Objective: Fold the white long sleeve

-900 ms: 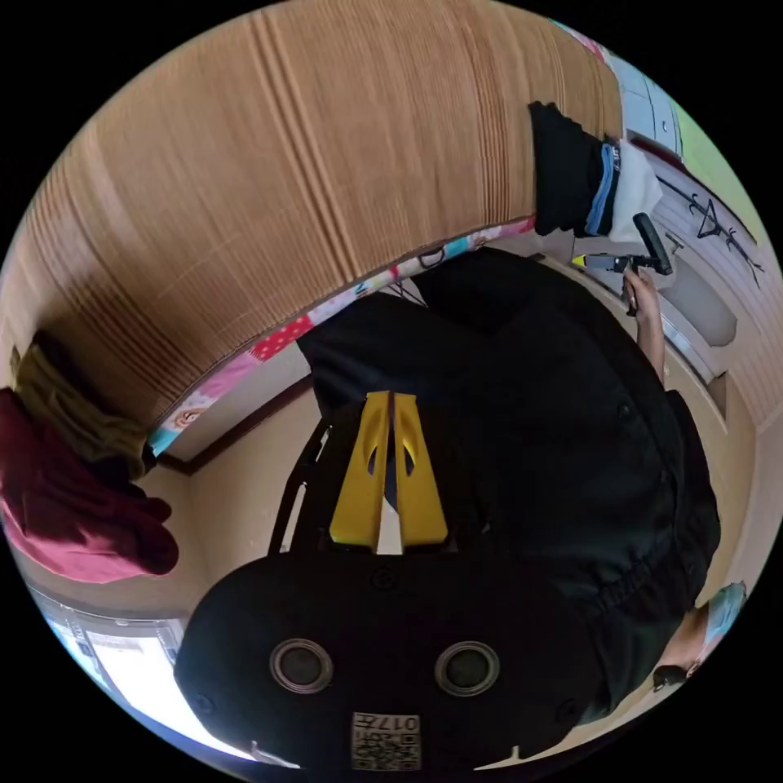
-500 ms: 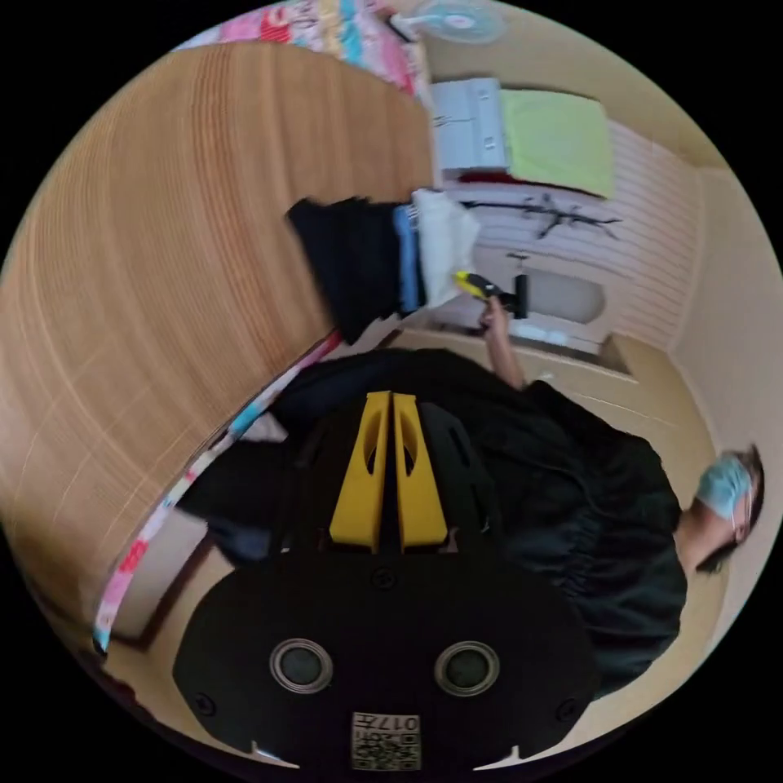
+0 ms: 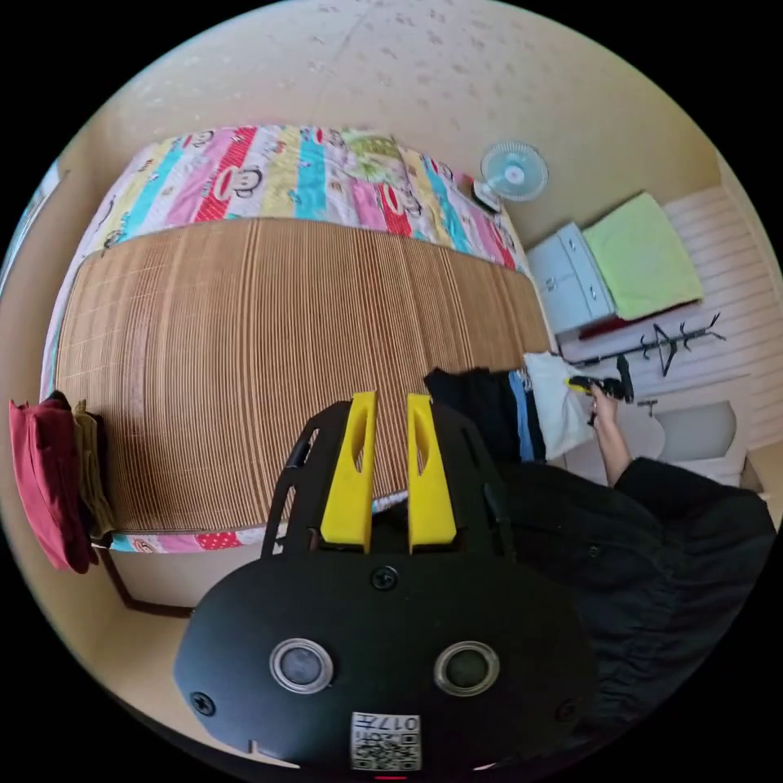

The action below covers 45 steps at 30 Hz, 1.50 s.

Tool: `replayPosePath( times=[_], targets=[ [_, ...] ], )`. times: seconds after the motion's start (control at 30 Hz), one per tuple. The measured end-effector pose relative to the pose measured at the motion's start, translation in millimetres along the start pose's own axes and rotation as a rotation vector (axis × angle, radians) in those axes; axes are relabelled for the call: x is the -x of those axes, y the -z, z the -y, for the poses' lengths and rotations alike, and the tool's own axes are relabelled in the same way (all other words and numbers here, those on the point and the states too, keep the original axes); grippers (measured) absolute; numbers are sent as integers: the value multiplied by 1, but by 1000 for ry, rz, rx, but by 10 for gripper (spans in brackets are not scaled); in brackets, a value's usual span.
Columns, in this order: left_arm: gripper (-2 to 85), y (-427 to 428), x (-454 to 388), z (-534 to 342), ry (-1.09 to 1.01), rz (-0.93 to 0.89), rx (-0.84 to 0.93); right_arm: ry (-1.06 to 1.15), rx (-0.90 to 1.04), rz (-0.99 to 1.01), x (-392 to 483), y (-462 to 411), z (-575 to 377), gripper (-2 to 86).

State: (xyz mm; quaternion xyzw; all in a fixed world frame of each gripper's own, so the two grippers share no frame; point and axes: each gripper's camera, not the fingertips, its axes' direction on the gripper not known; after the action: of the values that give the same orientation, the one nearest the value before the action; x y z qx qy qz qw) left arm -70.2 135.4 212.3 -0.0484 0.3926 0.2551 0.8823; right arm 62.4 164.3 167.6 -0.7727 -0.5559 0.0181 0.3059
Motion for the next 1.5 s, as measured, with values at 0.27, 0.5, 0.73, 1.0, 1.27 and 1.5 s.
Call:
replayPosePath(
  times=[0.27,0.5,0.73,1.0,1.27,1.5],
  targets=[
    [-3,3,-1,-30,-190,-78,-288,460,-702,-143,79,233,-239,9],
    [-10,-21,-25,-49,-536,-345,-366,838,-1133,483,24,358,-439,9],
    [-8,6,4,-104,-730,-513,-435,892,-1344,1551,-109,307,-446,10],
    [63,3,8,-131,-860,-576,-371,1297,-1044,2739,-17,224,-416,13],
    [138,-17,-34,-156,-1012,-534,-408,1183,-245,3026,157,182,-492,13],
    [75,-56,-44,-159,-1028,-648,-379,1096,47,2986,220,128,-518,16]
  ],
)
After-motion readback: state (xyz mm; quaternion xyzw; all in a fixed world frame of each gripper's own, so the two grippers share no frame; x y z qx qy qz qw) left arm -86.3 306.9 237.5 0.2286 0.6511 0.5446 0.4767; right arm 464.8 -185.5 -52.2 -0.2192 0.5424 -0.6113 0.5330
